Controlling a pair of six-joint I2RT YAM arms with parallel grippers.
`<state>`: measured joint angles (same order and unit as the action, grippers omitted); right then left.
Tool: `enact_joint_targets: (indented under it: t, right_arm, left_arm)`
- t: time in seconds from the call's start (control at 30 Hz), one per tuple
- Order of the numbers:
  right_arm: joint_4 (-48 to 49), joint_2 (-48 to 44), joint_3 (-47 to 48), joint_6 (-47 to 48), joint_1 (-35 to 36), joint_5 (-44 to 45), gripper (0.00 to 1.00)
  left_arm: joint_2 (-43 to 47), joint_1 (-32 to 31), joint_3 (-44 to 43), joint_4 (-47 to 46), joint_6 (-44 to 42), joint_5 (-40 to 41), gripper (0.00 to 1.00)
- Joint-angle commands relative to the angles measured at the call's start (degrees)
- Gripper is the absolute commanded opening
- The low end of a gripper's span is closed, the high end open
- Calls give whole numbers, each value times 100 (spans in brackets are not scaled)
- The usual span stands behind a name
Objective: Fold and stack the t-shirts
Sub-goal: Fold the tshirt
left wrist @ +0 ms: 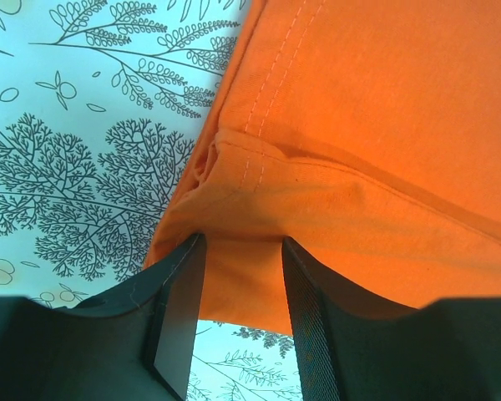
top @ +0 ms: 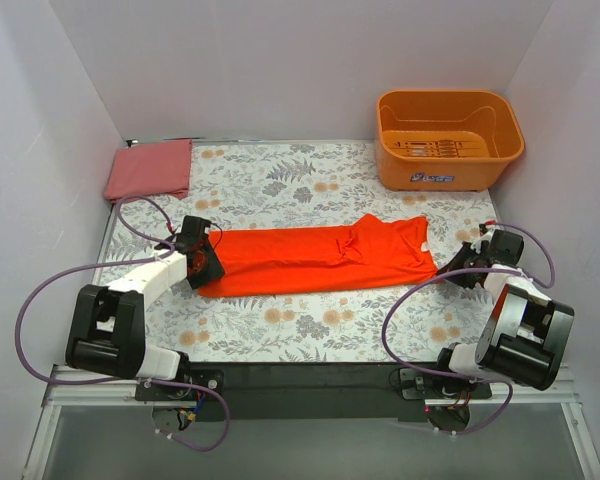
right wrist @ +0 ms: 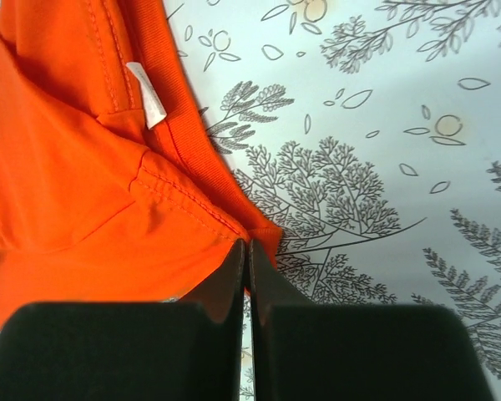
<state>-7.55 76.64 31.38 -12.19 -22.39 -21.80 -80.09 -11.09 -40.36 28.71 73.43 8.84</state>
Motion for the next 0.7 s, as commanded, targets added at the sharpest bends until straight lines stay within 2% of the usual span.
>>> enact_joint_targets:
  t: [0.0, 0.17, 0.3, 0.5, 0.57, 0.67]
  right_arm:
    - [-44, 96, 237, -21, -63, 615, 1]
    - [-369, 35, 334, -56, -81, 1134, 2]
    - [-484, -105, 404, -117, -81, 1205, 21]
    - [-554, -641, 606, -337, -2, 1213, 39]
    - [-485, -931, 650, -468, 112, 1117, 40]
    - [-187, -1221, 729, -557, 655, 986, 40]
  left_arm:
    - [-85, 37, -95, 126, 31, 100, 40]
    - [-138, 54, -95, 161, 22, -40, 41]
    - [-50, 46, -104, 82, 14, -207, 43]
    - [493, 37, 28, -146, -30, -400, 51]
    - [652, 37, 54, -234, -30, -488, 54]
    - [925, 37, 98, -357, -39, -533, 58]
